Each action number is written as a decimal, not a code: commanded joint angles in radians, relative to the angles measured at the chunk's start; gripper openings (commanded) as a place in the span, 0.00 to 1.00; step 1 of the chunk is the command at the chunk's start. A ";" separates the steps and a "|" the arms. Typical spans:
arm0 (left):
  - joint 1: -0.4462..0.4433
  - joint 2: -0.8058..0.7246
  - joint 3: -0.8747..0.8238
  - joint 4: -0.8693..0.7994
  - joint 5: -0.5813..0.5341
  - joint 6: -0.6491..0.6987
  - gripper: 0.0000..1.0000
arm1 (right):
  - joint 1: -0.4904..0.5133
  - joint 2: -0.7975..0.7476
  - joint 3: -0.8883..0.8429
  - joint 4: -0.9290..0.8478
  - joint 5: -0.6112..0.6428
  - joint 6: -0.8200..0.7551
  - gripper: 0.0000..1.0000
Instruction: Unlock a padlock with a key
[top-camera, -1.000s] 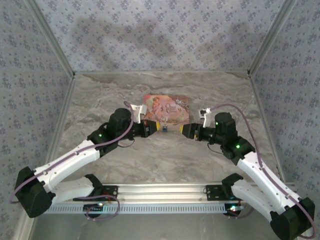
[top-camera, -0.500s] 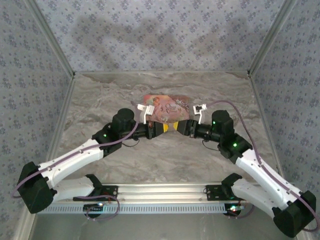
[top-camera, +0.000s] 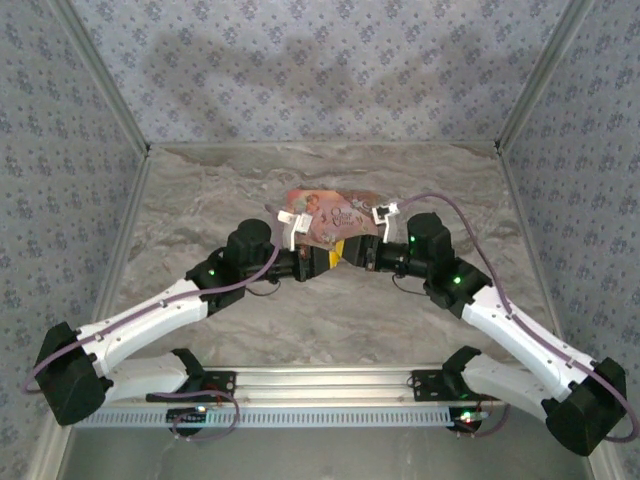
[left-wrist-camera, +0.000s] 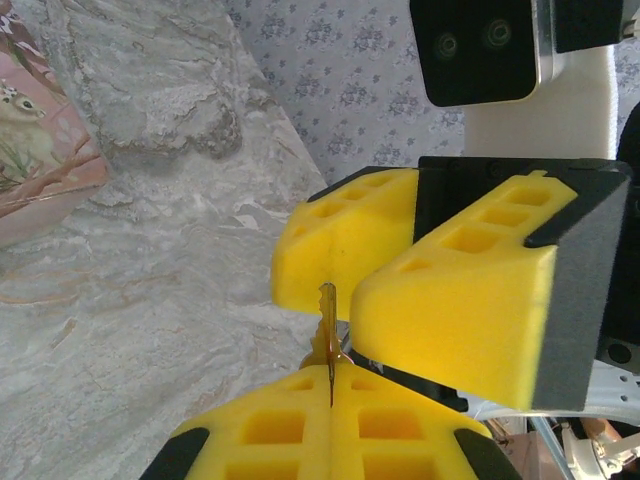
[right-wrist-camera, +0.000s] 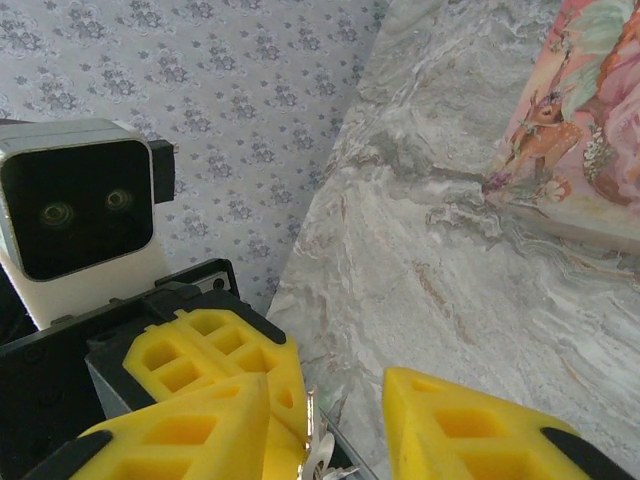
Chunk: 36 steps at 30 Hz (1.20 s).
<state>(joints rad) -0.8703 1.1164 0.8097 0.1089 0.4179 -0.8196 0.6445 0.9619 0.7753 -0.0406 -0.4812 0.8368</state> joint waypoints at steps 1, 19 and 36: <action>-0.010 -0.016 0.043 0.018 -0.005 0.025 0.00 | 0.010 0.007 0.041 -0.001 0.022 0.004 0.33; -0.018 -0.070 0.041 -0.048 -0.085 0.040 0.37 | -0.029 0.021 0.091 -0.061 -0.015 -0.061 0.01; 0.044 -0.114 0.040 0.042 0.077 0.019 0.53 | -0.231 0.043 0.153 -0.030 -0.511 -0.103 0.00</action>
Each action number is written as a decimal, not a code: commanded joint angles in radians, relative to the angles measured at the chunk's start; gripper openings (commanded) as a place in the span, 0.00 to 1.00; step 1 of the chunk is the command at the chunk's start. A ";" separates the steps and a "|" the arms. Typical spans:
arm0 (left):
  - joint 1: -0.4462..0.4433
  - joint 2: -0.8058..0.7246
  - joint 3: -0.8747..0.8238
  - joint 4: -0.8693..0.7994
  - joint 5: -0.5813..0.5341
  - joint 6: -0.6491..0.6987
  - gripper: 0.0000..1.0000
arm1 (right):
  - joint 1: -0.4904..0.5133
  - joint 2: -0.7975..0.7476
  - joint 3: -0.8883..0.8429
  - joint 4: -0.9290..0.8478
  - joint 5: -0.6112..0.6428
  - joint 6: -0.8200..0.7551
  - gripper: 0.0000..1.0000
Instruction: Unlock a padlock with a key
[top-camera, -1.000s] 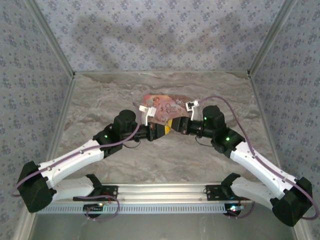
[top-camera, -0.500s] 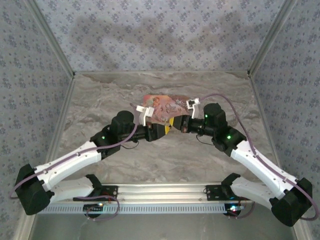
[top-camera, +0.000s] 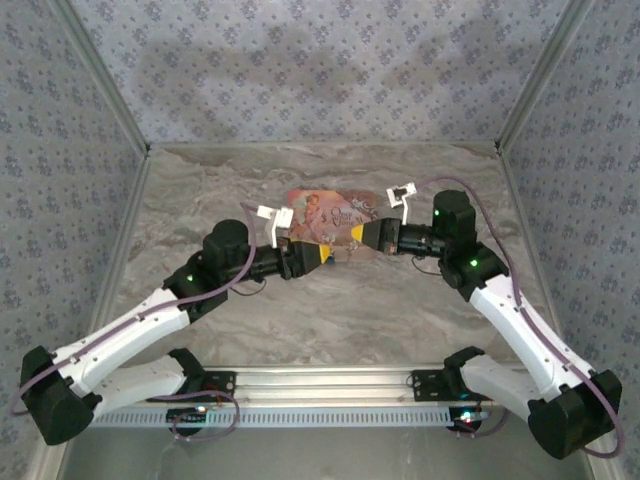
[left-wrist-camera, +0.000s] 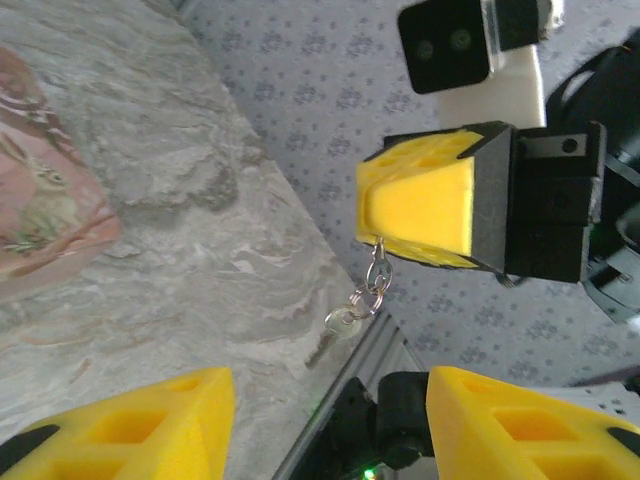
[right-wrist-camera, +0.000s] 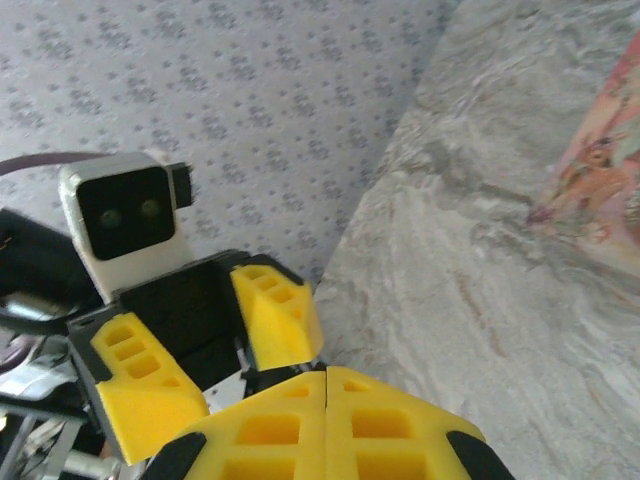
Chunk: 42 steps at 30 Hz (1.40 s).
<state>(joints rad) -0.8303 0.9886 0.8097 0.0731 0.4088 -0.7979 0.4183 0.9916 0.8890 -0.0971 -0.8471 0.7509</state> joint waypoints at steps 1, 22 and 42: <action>0.004 0.025 0.041 0.102 0.115 -0.010 0.54 | -0.002 0.017 0.043 0.032 -0.167 -0.019 0.00; -0.038 0.141 0.102 0.198 0.288 -0.019 0.17 | 0.040 0.073 0.073 0.074 -0.264 -0.003 0.01; -0.042 0.101 0.041 0.255 0.158 -0.038 0.00 | 0.009 -0.106 0.004 0.028 0.005 -0.005 0.42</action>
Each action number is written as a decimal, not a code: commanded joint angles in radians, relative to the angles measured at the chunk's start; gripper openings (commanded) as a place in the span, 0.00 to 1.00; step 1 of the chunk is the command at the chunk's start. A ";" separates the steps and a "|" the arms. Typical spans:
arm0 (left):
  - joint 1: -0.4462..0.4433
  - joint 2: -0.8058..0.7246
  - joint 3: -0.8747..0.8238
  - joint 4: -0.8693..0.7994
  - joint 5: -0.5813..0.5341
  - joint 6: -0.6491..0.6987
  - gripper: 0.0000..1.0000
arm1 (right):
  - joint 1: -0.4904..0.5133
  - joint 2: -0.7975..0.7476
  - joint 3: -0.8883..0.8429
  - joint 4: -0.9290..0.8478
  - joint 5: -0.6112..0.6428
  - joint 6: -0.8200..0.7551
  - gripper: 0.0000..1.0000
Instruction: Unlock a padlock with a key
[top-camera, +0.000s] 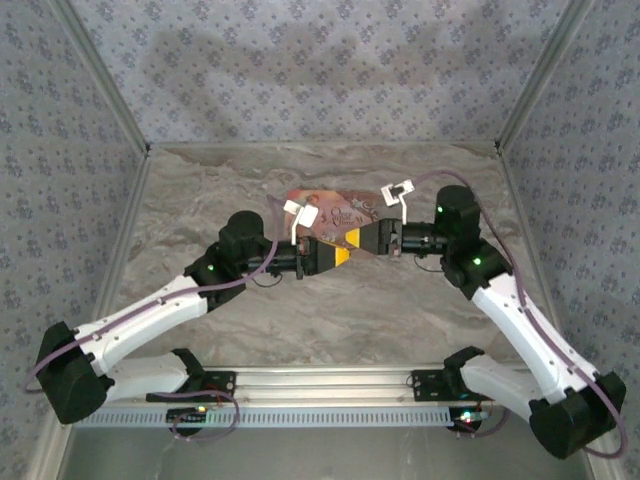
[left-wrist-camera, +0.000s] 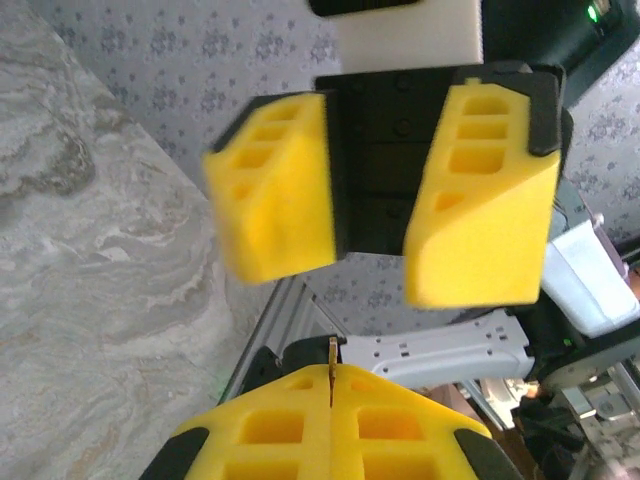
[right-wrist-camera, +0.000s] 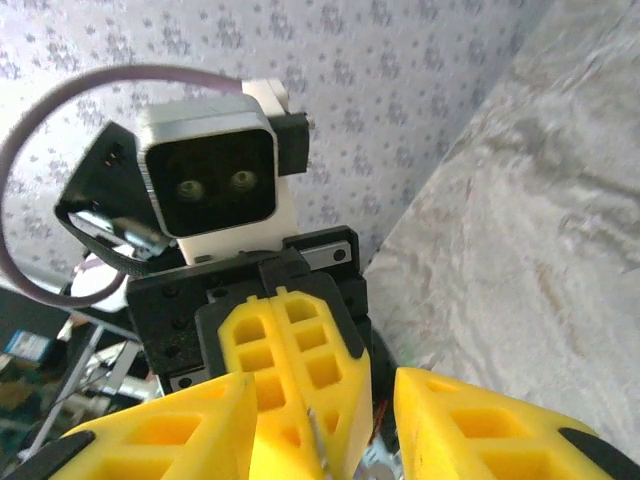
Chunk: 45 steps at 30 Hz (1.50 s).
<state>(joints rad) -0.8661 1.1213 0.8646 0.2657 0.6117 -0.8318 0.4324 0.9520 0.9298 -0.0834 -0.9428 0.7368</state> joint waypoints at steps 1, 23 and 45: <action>-0.006 -0.034 -0.018 0.069 -0.055 -0.008 0.00 | -0.003 -0.089 -0.060 0.035 0.123 0.019 0.42; -0.007 -0.018 -0.023 0.254 -0.060 -0.145 0.00 | 0.133 -0.232 -0.347 0.551 0.348 0.079 0.67; -0.024 0.009 0.001 0.326 -0.064 -0.188 0.00 | 0.167 -0.154 -0.279 0.677 0.228 0.092 0.47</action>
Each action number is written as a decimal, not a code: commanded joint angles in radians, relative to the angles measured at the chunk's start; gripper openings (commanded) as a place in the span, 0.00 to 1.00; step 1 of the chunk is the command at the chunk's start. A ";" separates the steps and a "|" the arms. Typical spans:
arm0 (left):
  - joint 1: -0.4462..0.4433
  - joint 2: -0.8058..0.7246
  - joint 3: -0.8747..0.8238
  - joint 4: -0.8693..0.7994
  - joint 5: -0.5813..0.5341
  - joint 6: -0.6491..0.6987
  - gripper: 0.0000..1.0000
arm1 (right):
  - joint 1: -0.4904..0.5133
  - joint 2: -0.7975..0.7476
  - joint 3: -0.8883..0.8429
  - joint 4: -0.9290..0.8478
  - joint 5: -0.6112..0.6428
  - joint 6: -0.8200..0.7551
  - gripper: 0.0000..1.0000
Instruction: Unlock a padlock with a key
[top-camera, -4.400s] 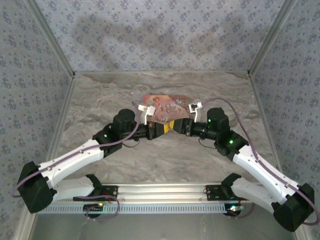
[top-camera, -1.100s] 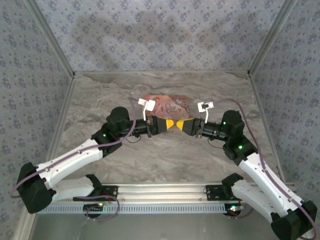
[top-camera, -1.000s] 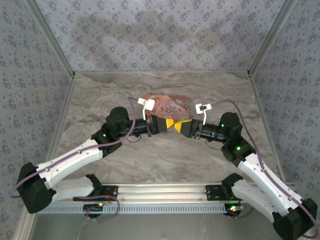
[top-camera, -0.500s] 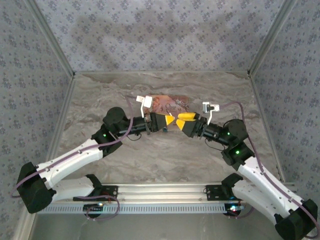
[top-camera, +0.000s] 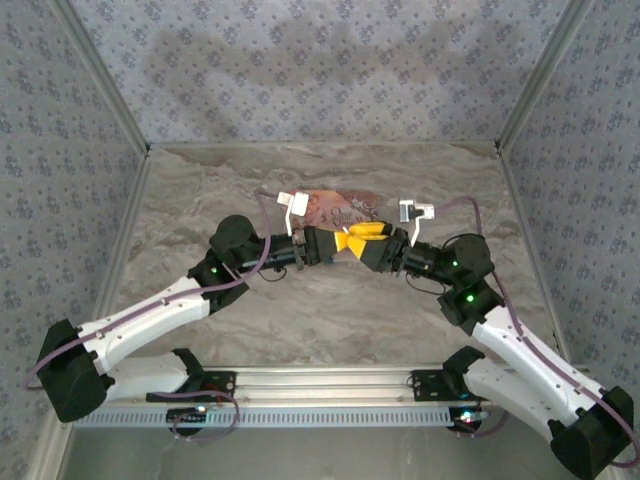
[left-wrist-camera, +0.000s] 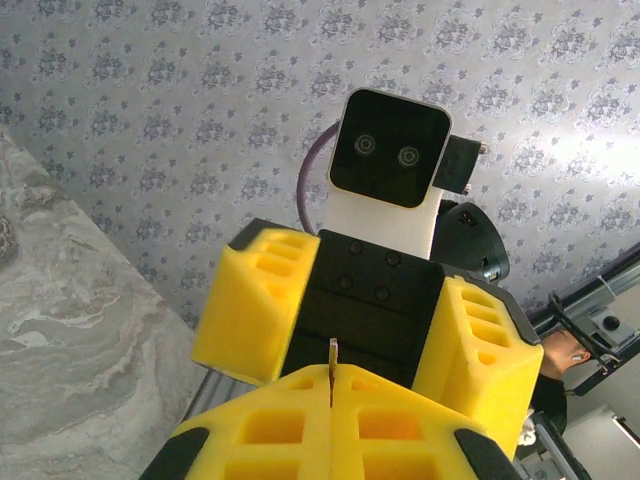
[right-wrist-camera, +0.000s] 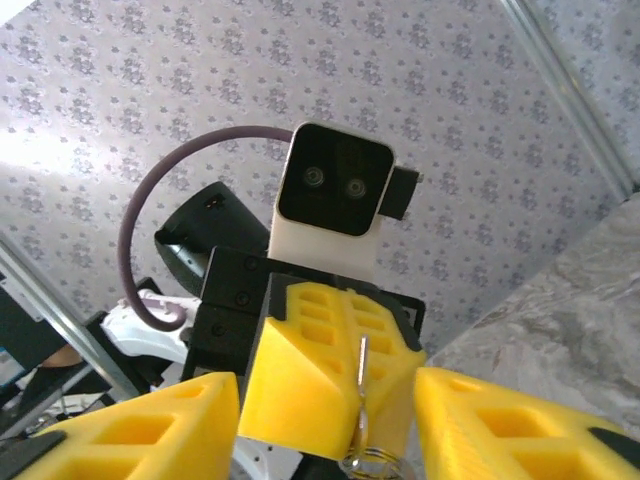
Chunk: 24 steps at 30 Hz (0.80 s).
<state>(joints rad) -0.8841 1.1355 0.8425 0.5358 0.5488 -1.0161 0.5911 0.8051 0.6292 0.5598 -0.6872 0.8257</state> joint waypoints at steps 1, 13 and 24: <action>-0.007 -0.006 0.024 0.056 -0.003 -0.002 0.00 | 0.011 -0.007 0.019 0.035 -0.030 0.004 0.45; 0.006 -0.038 0.010 0.038 -0.033 0.008 0.00 | 0.016 -0.047 -0.013 -0.005 -0.026 -0.003 0.36; 0.007 -0.036 0.004 0.049 -0.036 0.002 0.00 | 0.021 -0.038 0.000 -0.031 -0.036 -0.019 0.18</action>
<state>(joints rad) -0.8837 1.1137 0.8425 0.5491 0.5446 -1.0157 0.5964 0.7769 0.6178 0.5369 -0.6910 0.8177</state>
